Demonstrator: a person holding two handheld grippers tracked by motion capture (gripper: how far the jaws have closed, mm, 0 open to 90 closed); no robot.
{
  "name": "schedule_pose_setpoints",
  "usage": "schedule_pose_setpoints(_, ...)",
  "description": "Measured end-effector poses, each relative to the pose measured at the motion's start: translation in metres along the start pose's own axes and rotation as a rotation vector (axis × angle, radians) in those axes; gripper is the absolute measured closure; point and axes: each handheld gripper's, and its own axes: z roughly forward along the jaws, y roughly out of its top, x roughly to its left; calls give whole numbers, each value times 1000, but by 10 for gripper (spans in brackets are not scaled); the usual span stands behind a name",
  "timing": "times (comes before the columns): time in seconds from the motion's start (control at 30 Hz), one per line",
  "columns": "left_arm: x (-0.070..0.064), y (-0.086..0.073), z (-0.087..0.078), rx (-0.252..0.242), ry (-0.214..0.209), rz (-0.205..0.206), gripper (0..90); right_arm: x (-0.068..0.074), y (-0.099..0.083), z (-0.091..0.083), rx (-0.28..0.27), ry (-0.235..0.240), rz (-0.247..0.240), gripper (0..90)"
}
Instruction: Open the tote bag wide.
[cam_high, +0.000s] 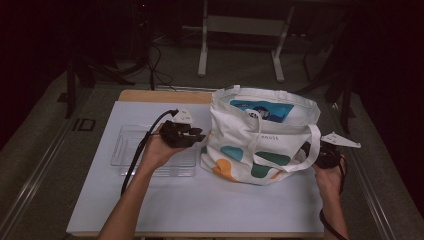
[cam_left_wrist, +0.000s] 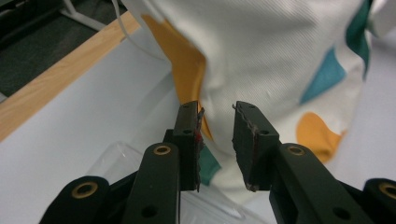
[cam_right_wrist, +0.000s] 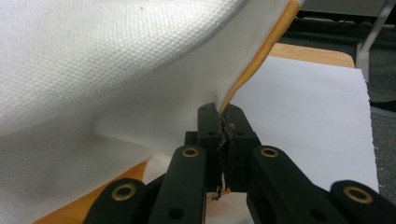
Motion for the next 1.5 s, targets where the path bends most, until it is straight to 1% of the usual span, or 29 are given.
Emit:
schedule_pose_setpoints(0.17,2,9,10,2,-13,-8,711,1,0,-1,0,1,-1,876)
schedule_pose_setpoints(0.2,2,9,10,2,-13,-8,715,1,0,-1,0,2,0,875)
schedule_pose_setpoints(0.23,2,13,13,-3,-22,-8,723,1,0,-1,-1,2,-2,876)
schedule_pose_setpoints(0.37,2,18,19,-8,-19,-9,748,1,0,-2,-2,5,-4,875)
schedule_pose_setpoints(0.43,2,18,20,-3,-16,-14,791,1,0,-2,-4,4,-6,876)
schedule_pose_setpoints(0.47,3,17,23,9,-9,-15,791,1,0,-2,-4,5,-6,875)
schedule_pose_setpoints(0.5,2,16,23,10,-10,-20,840,1,0,-2,-4,5,-6,875)
schedule_pose_setpoints(0.53,2,16,24,11,-9,-18,868,1,0,-2,-3,5,-6,875)
schedule_pose_setpoints(0.6,1,17,23,13,-7,-11,889,1,0,-3,-3,6,-8,875)
schedule_pose_setpoints(0.67,1,17,21,17,-5,-3,891,1,0,-3,-5,8,-8,875)
schedule_pose_setpoints(0.83,-1,16,18,17,-6,1,899,1,0,-6,-12,9,-14,875)
schedule_pose_setpoints(0.93,-3,16,14,13,-6,12,899,1,0,-8,-14,11,-18,875)
schedule_pose_setpoints(1.03,-6,16,10,7,-6,21,900,1,-1,-11,-20,13,-25,875)
schedule_pose_setpoints(1.17,-10,16,6,16,-5,42,900,3,-1,-15,-29,20,-25,875)
schedule_pose_setpoints(1.23,-13,15,4,18,-5,55,900,4,-2,-18,-33,27,-35,875)
schedule_pose_setpoints(1.5,-22,10,1,31,-4,77,900,6,-8,-24,-40,44,-51,875)
